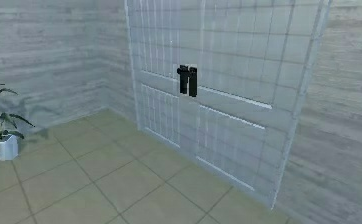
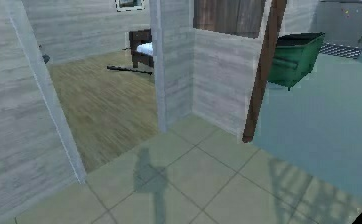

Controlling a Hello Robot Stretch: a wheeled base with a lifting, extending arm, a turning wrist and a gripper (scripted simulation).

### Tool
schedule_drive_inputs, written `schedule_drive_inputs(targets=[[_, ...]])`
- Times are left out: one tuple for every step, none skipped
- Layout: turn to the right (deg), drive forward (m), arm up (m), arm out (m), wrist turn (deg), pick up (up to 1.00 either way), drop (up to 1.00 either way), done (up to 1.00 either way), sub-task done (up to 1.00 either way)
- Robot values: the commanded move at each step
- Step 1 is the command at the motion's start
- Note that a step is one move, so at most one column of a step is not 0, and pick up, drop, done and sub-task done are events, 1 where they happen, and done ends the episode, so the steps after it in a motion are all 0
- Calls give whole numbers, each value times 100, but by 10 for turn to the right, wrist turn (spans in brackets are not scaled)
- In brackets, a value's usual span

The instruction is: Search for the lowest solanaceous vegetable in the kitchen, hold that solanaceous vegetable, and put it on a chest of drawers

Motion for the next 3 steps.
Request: schedule_drive_inputs(targets=[[450,0,0,0,0,0,0,0,0],[210,0,0,0,0,0,0,0,0],[0,55,0,0,0,0,0,0,0]])
